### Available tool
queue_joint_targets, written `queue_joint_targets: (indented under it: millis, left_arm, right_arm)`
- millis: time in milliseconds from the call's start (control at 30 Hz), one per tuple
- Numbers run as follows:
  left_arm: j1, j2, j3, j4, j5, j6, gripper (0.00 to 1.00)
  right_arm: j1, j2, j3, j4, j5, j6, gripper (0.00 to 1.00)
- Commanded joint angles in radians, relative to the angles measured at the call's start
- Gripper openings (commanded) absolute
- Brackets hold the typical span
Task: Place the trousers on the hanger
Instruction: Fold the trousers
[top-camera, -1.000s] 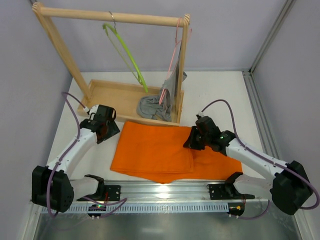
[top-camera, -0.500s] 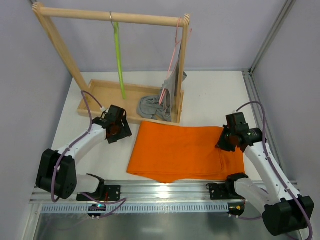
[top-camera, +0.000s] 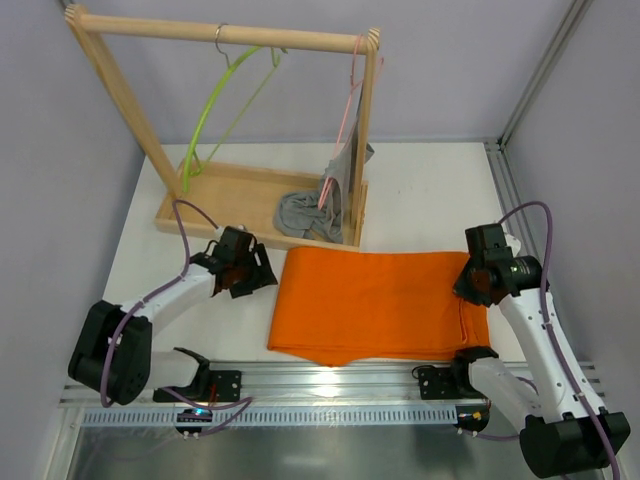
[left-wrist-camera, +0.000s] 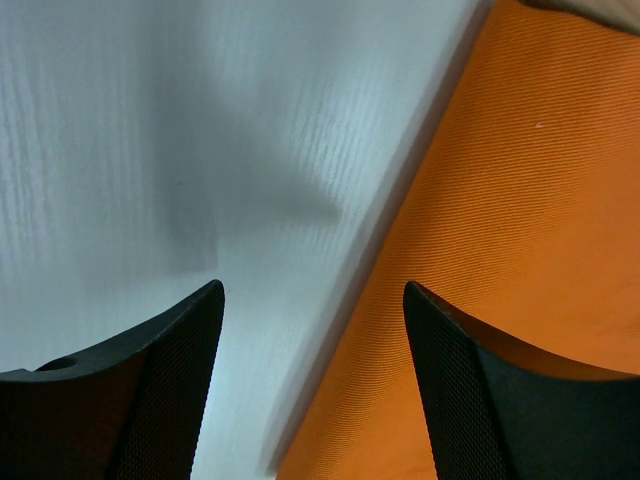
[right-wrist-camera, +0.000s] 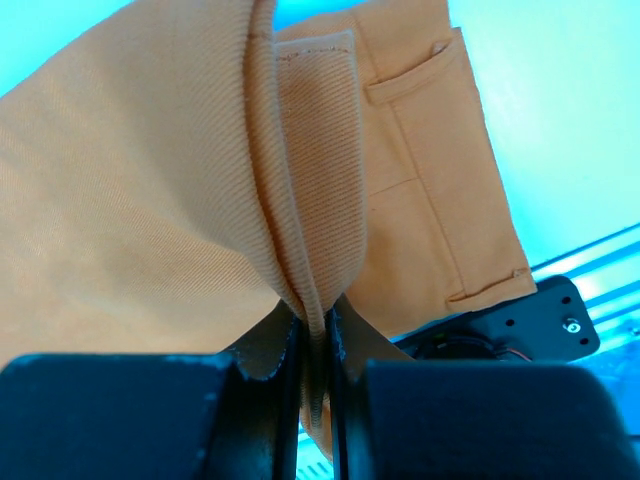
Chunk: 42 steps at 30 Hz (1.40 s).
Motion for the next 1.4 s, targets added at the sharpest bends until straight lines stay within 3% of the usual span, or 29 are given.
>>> queue_joint_targets:
  millis: [0,133,367,467,533,567,633,800,967,1133,1233,1267,1300,1367]
  left_arm:
    - [-0.017,-0.003,-0.002,0.103,0.056,-0.019,0.73]
    - [-0.030,0.037,-0.002,0.138,0.079,-0.028,0.73]
    - [-0.072,0.150,0.012,0.192,0.108,-0.053,0.72]
    - [-0.081,0.204,0.032,0.187,0.107,-0.064,0.66]
    - [-0.083,0.218,0.049,0.160,0.100,-0.067,0.36]
    - [-0.083,0.218,0.057,0.140,0.087,-0.071,0.12]
    - [-0.083,0.206,0.069,0.090,0.023,-0.073,0.00]
    - [-0.055,0.141,0.107,-0.098,-0.133,-0.081,0.00]
    - [0.012,0.045,0.110,-0.228,-0.295,-0.068,0.01]
    - [0.078,-0.008,0.089,-0.260,-0.331,-0.024,0.01]
    - [0.092,0.012,0.103,-0.276,-0.343,-0.007,0.16]
    - [0.092,0.022,0.107,-0.282,-0.347,-0.007,0.28]
    - [0.091,0.022,0.112,-0.285,-0.351,-0.002,0.36]
    - [0.092,0.013,0.126,-0.290,-0.354,0.011,0.52]
  right_arm:
    - [-0.014,-0.017,0.054,-0.045,0.109,0.011,0.04]
    - [-0.016,-0.026,0.031,-0.026,0.085,0.003,0.04]
    - [-0.019,-0.030,0.066,-0.066,0.171,0.023,0.04]
    - [-0.019,-0.040,0.038,-0.023,0.104,-0.001,0.04]
    - [-0.017,-0.046,0.014,0.020,0.027,-0.035,0.04]
    - [-0.017,-0.046,0.006,0.040,0.007,-0.043,0.04]
    - [-0.019,-0.044,-0.023,0.066,-0.074,-0.060,0.04]
    - [-0.014,-0.049,-0.115,0.231,-0.280,-0.074,0.04]
    - [-0.003,0.046,-0.157,0.291,-0.274,-0.083,0.04]
    - [0.001,0.120,-0.126,0.346,-0.266,-0.107,0.05]
    - [0.000,0.175,-0.124,0.365,-0.228,-0.098,0.20]
    - [0.000,0.187,-0.132,0.371,-0.213,-0.089,0.24]
    - [0.001,0.219,-0.138,0.365,-0.129,-0.069,0.31]
    - [0.000,0.247,-0.149,0.363,-0.104,-0.058,0.36]
